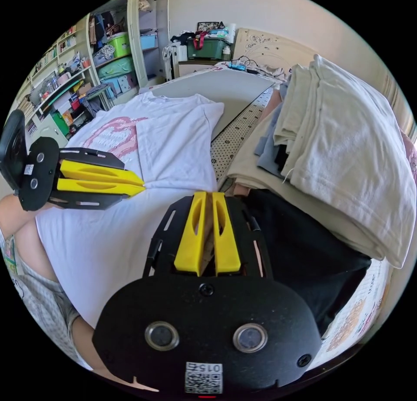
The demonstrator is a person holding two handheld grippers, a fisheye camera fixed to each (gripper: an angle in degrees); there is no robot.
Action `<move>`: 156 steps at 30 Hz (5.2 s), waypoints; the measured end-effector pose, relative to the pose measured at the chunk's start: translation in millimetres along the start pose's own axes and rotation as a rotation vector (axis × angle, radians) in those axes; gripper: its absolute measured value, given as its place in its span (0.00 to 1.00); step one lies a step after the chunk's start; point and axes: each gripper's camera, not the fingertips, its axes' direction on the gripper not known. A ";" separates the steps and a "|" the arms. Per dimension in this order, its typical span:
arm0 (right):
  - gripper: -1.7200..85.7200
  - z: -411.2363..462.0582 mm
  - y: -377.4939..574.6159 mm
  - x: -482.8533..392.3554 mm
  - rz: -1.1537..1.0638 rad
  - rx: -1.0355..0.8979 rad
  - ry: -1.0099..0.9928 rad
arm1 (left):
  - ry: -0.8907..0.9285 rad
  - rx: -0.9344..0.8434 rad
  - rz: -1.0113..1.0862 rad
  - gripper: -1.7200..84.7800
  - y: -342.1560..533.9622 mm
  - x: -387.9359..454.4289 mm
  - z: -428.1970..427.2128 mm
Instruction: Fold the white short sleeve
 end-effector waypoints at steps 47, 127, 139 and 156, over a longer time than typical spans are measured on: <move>0.02 51.1 12.0 -47.0 -0.211 -0.027 -0.226 | 0.251 0.065 -0.728 0.03 154.8 -303.0 102.1; 0.02 -412.2 -148.9 309.9 -0.305 0.198 -0.462 | 0.563 0.707 -1.921 0.11 824.7 -360.6 -72.5; 0.03 -601.3 -447.3 257.9 -0.321 0.122 -0.432 | 0.404 0.703 -1.752 0.02 819.9 -320.0 -165.0; 0.15 -663.4 -736.5 -98.8 -1.016 -0.567 0.208 | 0.475 0.866 -2.033 0.02 826.2 -222.4 -139.1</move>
